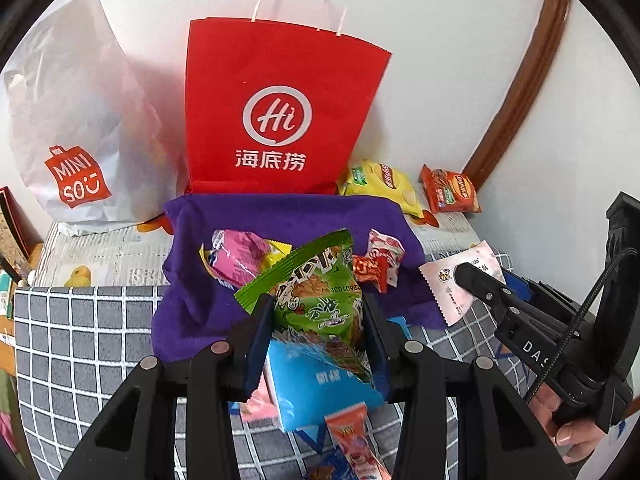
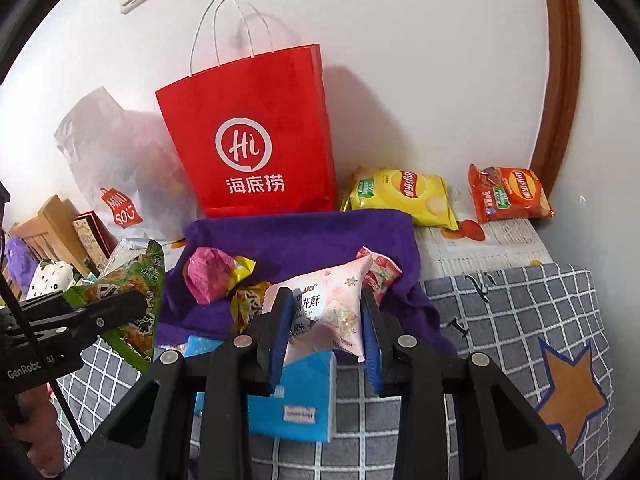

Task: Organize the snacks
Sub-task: 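Lift both held packets and carry them toward the purple towel, then open right tool over the towel while left tool releases the green bag there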

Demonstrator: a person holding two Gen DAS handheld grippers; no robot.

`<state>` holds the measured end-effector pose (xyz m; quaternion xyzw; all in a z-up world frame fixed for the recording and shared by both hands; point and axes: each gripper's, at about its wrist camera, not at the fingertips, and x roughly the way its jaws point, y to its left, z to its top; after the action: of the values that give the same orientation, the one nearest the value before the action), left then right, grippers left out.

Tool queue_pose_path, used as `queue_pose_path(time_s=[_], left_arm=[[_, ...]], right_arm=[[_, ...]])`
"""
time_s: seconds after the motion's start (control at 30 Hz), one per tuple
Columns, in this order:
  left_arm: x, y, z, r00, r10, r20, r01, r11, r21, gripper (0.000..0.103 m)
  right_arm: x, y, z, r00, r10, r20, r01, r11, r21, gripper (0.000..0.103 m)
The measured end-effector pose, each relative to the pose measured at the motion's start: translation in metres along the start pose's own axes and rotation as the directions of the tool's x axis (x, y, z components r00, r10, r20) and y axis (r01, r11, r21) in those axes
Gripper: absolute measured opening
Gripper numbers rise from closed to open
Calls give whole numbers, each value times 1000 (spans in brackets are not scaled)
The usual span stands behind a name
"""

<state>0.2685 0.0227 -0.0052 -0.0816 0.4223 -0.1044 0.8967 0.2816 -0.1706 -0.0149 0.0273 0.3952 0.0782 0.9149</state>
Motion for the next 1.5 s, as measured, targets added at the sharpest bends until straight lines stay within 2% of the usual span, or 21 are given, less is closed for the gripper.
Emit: queue_pose_path(time_s=[0.33, 0.6, 0.83, 1.17, 1.5], left_arm=[[19, 14, 16, 1000, 10, 2, -10, 1000, -13, 41], [40, 43, 36, 999, 49, 1, -49, 997, -56, 41], [73, 53, 49, 999, 32, -29, -35, 995, -88, 41], [122, 51, 47, 995, -30, -90, 23, 996, -81, 41], [123, 41, 45, 997, -19, -69, 19, 1000, -7, 41]], right_arm=[[23, 14, 27, 1000, 23, 14, -23, 999, -28, 33], [48, 1, 51, 999, 42, 23, -42, 999, -16, 33], [90, -23, 65, 996, 89, -28, -88, 995, 42, 33], [155, -32, 50, 982, 93, -164, -88, 996, 33, 33], [186, -29, 35, 967, 97, -236, -93, 995, 32, 34]])
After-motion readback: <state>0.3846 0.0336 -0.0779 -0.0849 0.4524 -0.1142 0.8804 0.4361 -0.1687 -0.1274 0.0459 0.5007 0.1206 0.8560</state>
